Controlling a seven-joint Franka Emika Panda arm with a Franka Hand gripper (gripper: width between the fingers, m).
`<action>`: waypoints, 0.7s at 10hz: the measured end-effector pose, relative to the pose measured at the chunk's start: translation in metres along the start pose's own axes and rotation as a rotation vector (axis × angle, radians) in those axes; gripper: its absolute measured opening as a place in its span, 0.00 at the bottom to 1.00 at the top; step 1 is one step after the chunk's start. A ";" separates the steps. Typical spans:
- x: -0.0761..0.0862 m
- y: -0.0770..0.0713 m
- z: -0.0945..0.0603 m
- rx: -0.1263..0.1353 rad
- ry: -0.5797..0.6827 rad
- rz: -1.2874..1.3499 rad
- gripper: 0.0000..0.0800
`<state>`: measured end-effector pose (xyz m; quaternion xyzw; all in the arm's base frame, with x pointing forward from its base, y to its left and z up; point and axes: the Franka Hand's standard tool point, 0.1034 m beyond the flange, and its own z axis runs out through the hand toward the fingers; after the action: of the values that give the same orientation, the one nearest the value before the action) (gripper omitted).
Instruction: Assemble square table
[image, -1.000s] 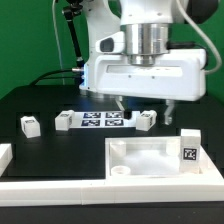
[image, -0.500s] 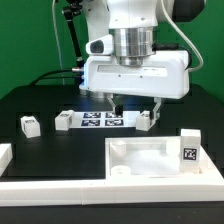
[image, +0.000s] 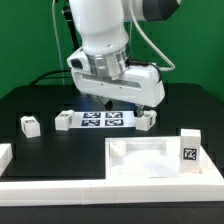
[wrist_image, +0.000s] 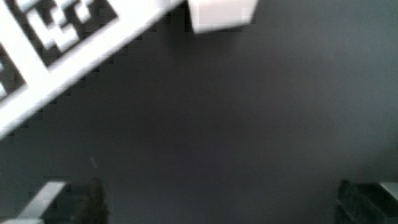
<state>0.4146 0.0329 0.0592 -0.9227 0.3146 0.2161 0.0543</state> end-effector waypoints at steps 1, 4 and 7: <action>-0.007 -0.009 0.001 -0.010 -0.026 0.010 0.81; 0.001 -0.007 -0.004 -0.069 -0.206 -0.044 0.81; -0.006 -0.007 0.010 -0.088 -0.235 -0.071 0.81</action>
Offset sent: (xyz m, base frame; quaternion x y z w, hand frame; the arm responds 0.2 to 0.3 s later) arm 0.0429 0.0207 0.0102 -0.0788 -0.1417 -0.2202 0.9619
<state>0.4109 0.0440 0.0526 -0.9031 0.2632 0.3342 0.0581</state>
